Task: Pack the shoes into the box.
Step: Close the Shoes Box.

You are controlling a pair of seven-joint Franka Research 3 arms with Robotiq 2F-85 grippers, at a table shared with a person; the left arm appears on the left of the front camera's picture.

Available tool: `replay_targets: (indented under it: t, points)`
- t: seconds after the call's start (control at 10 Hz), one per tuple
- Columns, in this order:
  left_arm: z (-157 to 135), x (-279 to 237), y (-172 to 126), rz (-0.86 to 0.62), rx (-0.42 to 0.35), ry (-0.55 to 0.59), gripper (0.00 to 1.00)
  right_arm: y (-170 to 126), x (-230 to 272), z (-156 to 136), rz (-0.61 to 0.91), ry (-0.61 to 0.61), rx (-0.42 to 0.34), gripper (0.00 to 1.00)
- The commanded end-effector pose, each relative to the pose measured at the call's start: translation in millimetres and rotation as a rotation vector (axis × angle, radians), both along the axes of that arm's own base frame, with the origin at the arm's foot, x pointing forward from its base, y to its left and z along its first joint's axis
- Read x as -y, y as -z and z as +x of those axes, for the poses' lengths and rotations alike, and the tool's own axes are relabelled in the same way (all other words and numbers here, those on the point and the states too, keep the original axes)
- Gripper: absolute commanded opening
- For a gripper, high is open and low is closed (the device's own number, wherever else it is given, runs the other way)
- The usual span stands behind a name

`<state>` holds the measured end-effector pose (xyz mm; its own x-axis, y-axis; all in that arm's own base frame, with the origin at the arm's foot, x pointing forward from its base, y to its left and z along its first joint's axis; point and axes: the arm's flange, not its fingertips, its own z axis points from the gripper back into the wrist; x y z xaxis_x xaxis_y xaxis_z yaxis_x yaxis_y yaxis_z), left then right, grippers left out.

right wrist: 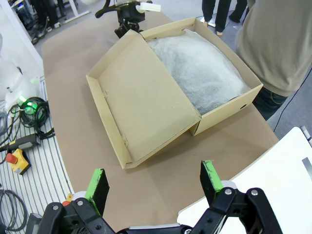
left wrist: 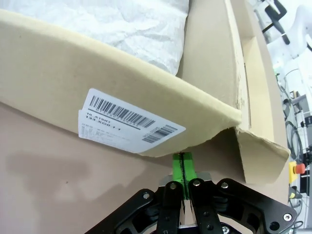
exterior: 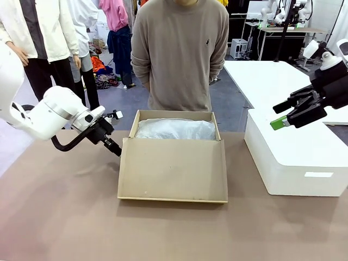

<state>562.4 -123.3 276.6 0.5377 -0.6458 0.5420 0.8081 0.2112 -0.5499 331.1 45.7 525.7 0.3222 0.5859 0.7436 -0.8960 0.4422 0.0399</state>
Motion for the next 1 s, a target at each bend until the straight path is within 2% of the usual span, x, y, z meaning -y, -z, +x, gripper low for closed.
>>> replay_targets:
  t: [0.0, 0.9]
  points:
    - [-4.4, 3.8, 5.4, -0.056, 0.020, 0.004, 0.00, 0.3, 0.4, 3.1, 0.031, -0.026, 0.020, 1.00]
    - [-10.2, 8.2, 2.5, -0.192, -0.063, 0.073, 0.00, 0.3, 0.4, 3.1, 0.031, -0.026, 0.020, 1.00]
